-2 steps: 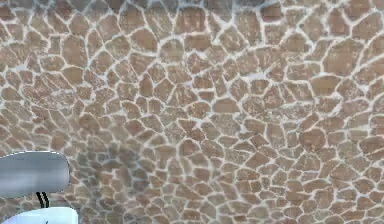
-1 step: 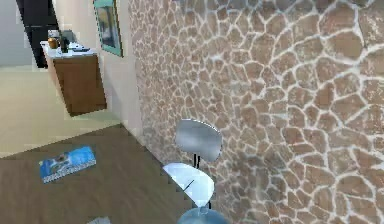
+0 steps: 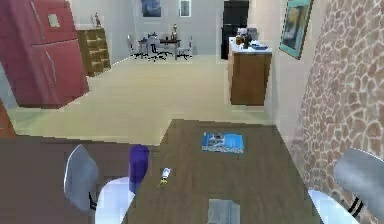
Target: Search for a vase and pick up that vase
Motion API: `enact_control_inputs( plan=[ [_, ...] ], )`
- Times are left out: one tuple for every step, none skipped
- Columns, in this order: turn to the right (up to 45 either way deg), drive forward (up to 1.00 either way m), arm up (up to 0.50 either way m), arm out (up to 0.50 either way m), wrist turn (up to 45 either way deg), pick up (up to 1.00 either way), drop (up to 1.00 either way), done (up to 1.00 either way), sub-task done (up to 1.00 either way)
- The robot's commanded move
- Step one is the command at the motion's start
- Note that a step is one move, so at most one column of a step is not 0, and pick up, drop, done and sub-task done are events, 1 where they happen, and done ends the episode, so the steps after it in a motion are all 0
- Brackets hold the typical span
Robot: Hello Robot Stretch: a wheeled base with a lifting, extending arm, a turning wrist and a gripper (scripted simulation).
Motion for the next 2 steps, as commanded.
enact_control_inputs(
  plan=[
    [-33.0, 0.0, 0.0, 0.0, 0.0, 0.0, 0.0, 0.0, 0.0],
    [0.0, 0.0, 0.5, 0.0, 0.0, 0.0, 0.0, 0.0, 0.0]
  ],
)
